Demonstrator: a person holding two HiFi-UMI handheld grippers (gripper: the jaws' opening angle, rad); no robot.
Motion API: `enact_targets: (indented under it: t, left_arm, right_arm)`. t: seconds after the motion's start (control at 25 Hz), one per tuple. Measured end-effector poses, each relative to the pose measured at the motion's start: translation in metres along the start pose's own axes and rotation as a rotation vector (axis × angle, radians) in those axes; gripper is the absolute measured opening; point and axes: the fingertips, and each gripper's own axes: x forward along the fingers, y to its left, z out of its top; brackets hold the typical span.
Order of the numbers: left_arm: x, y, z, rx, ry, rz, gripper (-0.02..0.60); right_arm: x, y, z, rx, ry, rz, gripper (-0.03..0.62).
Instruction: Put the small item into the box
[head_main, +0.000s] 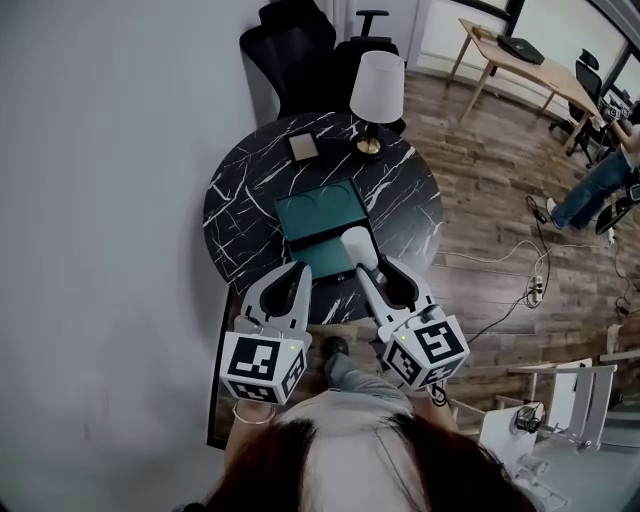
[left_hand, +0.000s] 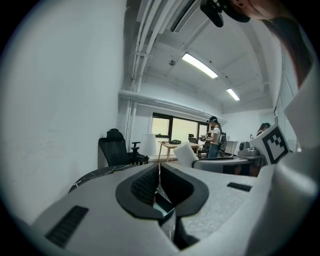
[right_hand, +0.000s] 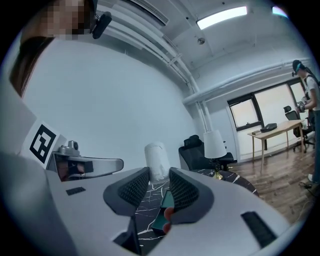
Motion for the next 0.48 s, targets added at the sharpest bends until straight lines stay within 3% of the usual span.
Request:
enact_targets:
  t: [0.48]
  left_arm:
    - [0.024, 0.006, 0.002, -0.005, 0.005, -0.004, 0.015]
  right_arm:
    - [0.024, -0.016, -0.017, -0.018, 0.066, 0.019, 0.144]
